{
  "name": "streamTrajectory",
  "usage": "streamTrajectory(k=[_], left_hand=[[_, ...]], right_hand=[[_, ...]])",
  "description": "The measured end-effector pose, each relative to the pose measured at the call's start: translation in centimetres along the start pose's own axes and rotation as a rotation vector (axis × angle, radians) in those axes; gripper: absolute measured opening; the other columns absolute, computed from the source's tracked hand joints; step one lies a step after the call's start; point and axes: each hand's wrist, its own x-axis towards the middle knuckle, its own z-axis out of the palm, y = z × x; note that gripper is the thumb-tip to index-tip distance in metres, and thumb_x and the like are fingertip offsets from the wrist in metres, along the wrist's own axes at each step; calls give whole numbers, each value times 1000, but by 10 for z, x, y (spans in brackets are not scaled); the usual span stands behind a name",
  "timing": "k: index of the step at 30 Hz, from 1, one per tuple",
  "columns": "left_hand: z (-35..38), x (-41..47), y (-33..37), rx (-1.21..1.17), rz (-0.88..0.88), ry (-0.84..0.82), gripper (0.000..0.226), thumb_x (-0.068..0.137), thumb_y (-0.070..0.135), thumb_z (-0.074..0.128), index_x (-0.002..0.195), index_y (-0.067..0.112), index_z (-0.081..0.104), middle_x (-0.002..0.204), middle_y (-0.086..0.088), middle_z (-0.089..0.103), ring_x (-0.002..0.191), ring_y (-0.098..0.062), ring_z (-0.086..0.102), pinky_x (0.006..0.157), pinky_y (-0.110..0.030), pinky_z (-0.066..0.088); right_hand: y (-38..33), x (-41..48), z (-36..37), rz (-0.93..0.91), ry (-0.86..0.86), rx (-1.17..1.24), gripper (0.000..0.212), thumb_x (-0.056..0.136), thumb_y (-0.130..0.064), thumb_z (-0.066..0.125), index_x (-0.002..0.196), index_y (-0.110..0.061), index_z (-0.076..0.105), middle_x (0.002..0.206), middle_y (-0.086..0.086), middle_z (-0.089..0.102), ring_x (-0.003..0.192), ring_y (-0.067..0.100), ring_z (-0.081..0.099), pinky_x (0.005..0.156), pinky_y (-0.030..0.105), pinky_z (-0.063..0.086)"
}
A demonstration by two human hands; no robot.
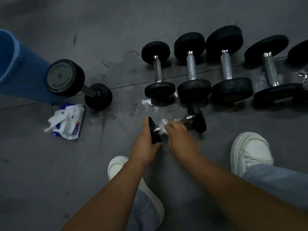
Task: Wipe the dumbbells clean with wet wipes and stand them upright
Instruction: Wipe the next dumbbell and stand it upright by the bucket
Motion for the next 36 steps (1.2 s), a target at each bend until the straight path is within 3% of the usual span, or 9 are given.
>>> streamTrajectory(k=[6,9,13,18,21,25,30,33,36], left_hand=[[-1,-5,5,-3,38,118,93,86,10,70,157,25,12,148,-9,46,128,-27,52,104,-35,42],[-2,-5,5,42,52,55,102,84,4,70,158,21,3,160,-8,24,136,-27,43,109,-38,41],[-1,-3,7,90,44,11,106,84,4,69,158,21,-5,164,-5,9,134,-30,45,107,-38,42],[-7,14,5,124,59,13,102,85,6,67,158,17,-3,164,-10,10,131,-33,47,101,-37,43],[-8,16,5,140,52,8,103,84,6,68,158,17,-3,164,-9,12,130,-33,48,103,-39,44],[-8,16,6,126,54,9,105,82,3,69,158,18,-1,162,-9,15,133,-34,45,106,-41,42],[-9,15,7,126,49,0,105,83,4,69,158,21,-3,162,-10,17,134,-33,43,107,-38,40],[-10,16,7,136,50,2,104,84,5,69,158,20,-3,163,-9,16,135,-32,43,106,-37,39],[-10,16,7,141,50,-5,105,83,5,69,158,19,-2,164,-9,13,138,-31,39,107,-34,36]], right_hand=[[1,-23,14,59,-192,-84,66,85,-4,40,149,-9,26,162,4,2,120,33,45,94,43,46],[4,-9,1,36,-129,14,61,89,-2,39,149,-10,27,159,4,14,124,32,40,100,45,43],[11,13,-12,170,-6,-237,60,81,-1,43,140,3,40,149,17,35,112,36,50,78,41,49],[-21,19,-1,-154,-84,-355,43,81,-10,44,121,-6,60,120,8,57,100,30,57,68,37,49],[-10,32,-11,50,-34,-258,47,83,-5,45,129,-7,54,123,9,56,107,32,55,79,39,51],[2,38,-18,-85,-109,-72,42,90,-3,45,130,-13,54,128,7,54,117,29,50,92,36,45],[-1,40,-23,58,-129,-58,53,92,3,37,144,-10,39,152,8,34,135,30,38,106,36,36],[-9,40,-24,-8,-74,100,45,92,-3,41,135,-16,51,136,7,52,126,27,49,99,34,41],[-8,39,-23,188,-90,72,59,92,2,37,149,-10,28,156,9,27,133,29,42,105,38,39]])
